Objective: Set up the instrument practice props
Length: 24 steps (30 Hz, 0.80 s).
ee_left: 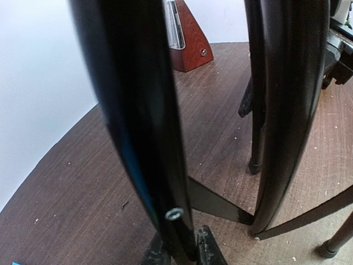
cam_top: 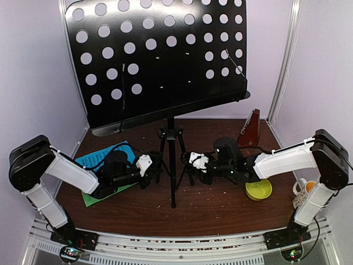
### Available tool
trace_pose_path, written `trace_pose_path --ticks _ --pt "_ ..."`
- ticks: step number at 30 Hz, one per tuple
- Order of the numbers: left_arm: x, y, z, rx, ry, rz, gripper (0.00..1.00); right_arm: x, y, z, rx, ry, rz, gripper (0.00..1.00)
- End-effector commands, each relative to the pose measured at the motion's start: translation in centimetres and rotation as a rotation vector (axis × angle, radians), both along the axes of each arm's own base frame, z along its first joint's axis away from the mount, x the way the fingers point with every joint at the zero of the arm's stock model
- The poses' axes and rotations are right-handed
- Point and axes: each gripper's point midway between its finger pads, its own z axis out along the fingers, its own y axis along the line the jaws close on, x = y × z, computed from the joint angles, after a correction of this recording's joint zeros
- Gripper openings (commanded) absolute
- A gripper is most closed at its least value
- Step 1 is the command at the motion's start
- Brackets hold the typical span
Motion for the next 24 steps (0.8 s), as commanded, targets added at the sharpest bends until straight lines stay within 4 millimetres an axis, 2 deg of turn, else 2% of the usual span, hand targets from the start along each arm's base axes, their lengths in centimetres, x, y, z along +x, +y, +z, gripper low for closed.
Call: trace_pose_path --ticks 1,8,17,24 --pt "1.2 0.0 1.8 0.010 -0.092 0.018 0.00 1.8 -0.6 2.1 0.003 -0.067 -0.071 0.01" --pt "2.3 0.8 2.2 0.054 -0.129 0.061 0.00 2.8 -1.2 3.1 -0.004 -0.125 -0.123 0.00" --pt "3.8 1.6 3.3 0.076 -0.172 0.105 0.00 4.0 -1.5 2.7 -0.045 -0.155 -0.152 0.00" --pt "6.0 2.6 3.6 0.090 -0.153 0.119 0.00 5.6 -2.5 2.9 -0.062 -0.167 -0.185 0.00"
